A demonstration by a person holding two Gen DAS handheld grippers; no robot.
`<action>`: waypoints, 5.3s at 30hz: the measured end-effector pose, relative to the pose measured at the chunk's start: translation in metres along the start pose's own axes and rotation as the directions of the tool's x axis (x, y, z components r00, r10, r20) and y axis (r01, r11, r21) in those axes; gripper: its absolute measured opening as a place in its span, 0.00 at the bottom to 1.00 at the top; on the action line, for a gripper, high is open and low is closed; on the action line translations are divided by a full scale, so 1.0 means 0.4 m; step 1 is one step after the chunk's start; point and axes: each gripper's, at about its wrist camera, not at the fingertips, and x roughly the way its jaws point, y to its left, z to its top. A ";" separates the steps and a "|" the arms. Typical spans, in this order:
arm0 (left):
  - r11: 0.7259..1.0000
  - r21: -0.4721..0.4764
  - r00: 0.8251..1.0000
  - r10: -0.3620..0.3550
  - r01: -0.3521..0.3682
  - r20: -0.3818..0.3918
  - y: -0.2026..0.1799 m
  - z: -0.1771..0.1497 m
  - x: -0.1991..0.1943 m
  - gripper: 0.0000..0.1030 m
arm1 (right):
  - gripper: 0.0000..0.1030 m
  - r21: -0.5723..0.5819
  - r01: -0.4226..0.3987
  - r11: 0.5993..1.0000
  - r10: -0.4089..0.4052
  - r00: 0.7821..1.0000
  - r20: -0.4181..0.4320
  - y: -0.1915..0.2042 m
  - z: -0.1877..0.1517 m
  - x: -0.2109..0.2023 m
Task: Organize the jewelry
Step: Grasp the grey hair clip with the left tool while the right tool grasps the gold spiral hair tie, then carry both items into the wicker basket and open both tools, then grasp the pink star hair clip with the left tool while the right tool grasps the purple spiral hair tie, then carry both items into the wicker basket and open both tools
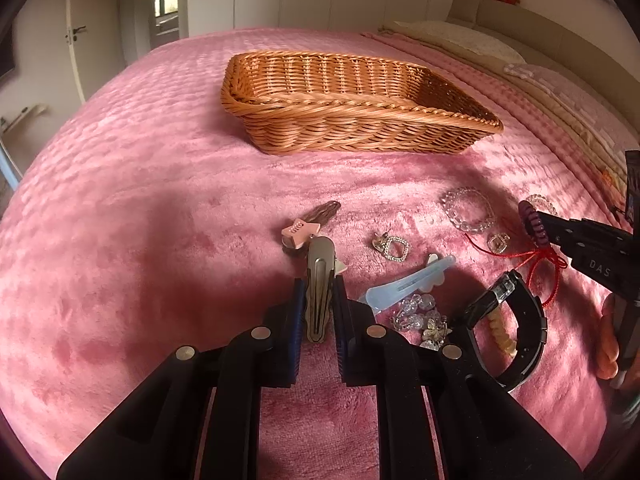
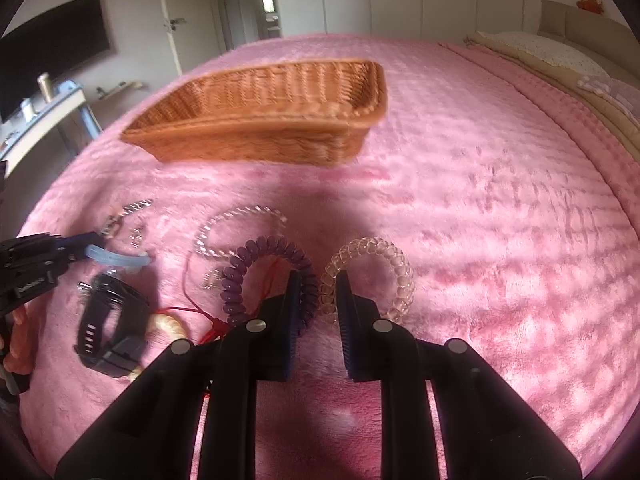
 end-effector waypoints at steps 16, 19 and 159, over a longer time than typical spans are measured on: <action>1.000 -0.001 1.000 -0.014 0.014 0.007 0.004 -0.008 0.005 0.12 | 0.38 0.207 -0.097 0.974 0.112 0.992 -0.061 -0.082 0.022 0.033; 1.000 -0.001 1.000 -0.014 0.014 0.008 0.004 -0.008 0.005 0.12 | 0.38 0.275 -0.153 0.949 0.174 0.983 -0.054 -0.099 0.028 0.040; 0.996 -0.046 0.934 -0.051 0.072 0.354 -0.068 0.304 -0.180 0.21 | 0.09 -0.006 -0.053 0.999 0.052 0.936 0.348 0.030 0.293 -0.184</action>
